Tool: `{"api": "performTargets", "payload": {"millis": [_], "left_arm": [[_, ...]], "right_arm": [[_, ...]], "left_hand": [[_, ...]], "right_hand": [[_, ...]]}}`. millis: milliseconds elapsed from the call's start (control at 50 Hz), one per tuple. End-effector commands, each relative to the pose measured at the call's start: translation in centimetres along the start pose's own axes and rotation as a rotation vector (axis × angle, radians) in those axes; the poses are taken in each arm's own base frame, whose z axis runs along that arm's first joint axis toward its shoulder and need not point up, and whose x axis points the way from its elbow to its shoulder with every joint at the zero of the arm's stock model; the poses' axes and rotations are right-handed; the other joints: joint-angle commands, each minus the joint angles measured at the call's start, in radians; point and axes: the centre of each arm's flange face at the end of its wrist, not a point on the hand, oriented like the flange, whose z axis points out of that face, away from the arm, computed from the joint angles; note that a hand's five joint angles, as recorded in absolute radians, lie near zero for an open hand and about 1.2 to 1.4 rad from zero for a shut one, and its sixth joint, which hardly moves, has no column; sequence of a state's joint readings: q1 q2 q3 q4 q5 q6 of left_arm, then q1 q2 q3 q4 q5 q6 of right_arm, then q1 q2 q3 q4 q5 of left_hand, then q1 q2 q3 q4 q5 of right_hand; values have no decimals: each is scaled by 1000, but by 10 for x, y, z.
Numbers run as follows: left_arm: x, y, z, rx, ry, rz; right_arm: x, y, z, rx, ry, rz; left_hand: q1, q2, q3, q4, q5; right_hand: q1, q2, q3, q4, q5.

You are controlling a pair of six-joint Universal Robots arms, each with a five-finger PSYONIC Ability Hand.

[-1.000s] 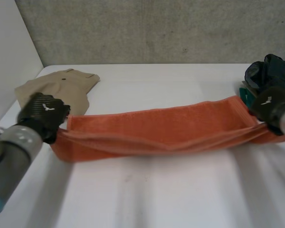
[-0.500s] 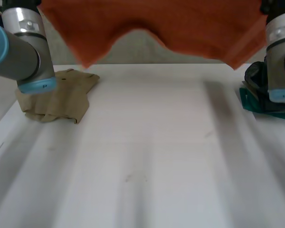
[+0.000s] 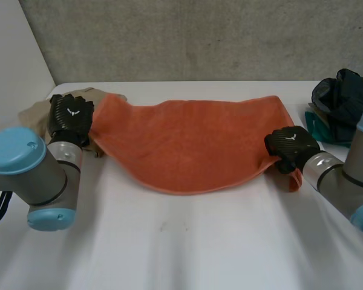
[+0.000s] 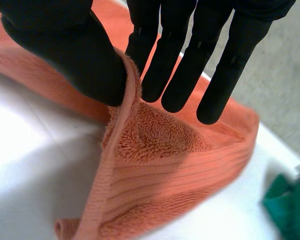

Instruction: Fold the laundry.

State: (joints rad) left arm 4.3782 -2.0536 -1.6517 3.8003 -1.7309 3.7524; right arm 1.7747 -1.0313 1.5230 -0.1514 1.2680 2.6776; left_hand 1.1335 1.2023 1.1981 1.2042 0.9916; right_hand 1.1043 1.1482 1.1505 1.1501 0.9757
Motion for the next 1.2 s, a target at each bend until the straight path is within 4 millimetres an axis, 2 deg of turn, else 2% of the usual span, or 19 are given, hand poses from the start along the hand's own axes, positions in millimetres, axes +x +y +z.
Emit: {"api": "performTargets", "payload": {"millis": [20,40,160,280,480,540,640,760,780,860,880,940,960,980,1020,1060,1120,1140,1200], "left_arm": [[-9,-1,4,1,-28,-1],[-10,-1,4,0,-29,-3],[-15,-2,3,0,-38,-16],[-15,-2,3,-1,-39,-15],[-15,-1,2,-11,-32,-13],[-17,1,2,-25,-32,-10],[-22,3,2,-45,-35,-8],[-33,-5,-5,-70,-29,-7],[-35,-8,-8,-76,-25,-6],[-48,-18,-26,-110,-9,5],[-50,-21,-30,-118,-1,9],[-56,-27,-53,-177,50,26],[-56,-27,-60,-197,70,34],[-58,-28,-76,-240,115,56],[-57,-27,-92,-282,174,91],[-54,-24,-115,-335,272,160],[-51,-18,-136,-367,353,238],[-50,-14,-146,-377,388,288],[-46,-8,-155,-379,424,351]], "right_arm": [[33,9,4,3,52,253],[38,11,3,-10,62,287],[44,24,-3,-124,57,381],[42,32,-8,-187,46,412],[38,44,-4,-222,37,412],[40,43,-5,-216,48,406],[44,44,-2,-205,83,349],[59,44,-5,-241,193,125],[60,44,-6,-248,202,83],[66,16,-26,-219,224,-134],[66,1,-39,-210,230,-212],[63,-12,-59,-237,212,-321],[59,-15,-73,-279,185,-380],[56,-16,-80,-303,164,-408],[50,-19,-95,-345,120,-454],[42,-19,-118,-418,48,-508],[42,-10,-138,-513,-23,-539],[43,-8,-140,-533,-40,-543],[48,-2,-139,-560,-45,-558]], "left_hand": [[263,194,198,192,230],[263,194,198,192,230],[263,194,198,192,230],[263,194,198,192,230],[263,194,198,192,230],[263,194,198,192,230],[263,194,198,192,230],[263,194,198,192,230],[263,194,198,192,230],[263,194,198,192,230],[263,194,198,192,230],[263,194,198,192,230],[263,194,198,192,230],[263,194,198,192,230],[263,194,198,192,230],[263,194,198,192,230],[263,194,198,192,230],[263,194,198,192,230],[263,194,198,192,230]], "right_hand": [[-161,-205,-207,-207,-207],[-334,-377,-380,-379,-379],[-626,-670,-672,-671,-672],[-606,-649,-652,-651,-651],[-526,-570,-572,-572,-572],[-319,-362,-365,-364,-364],[286,242,239,240,240],[292,248,246,246,246],[292,248,246,246,246],[292,248,246,246,246],[292,248,246,246,246],[292,248,246,246,246],[292,248,246,246,246],[292,248,246,246,246],[292,248,246,246,246],[292,248,246,246,246],[292,248,246,246,246],[292,248,246,246,246],[292,248,246,246,246]]}}
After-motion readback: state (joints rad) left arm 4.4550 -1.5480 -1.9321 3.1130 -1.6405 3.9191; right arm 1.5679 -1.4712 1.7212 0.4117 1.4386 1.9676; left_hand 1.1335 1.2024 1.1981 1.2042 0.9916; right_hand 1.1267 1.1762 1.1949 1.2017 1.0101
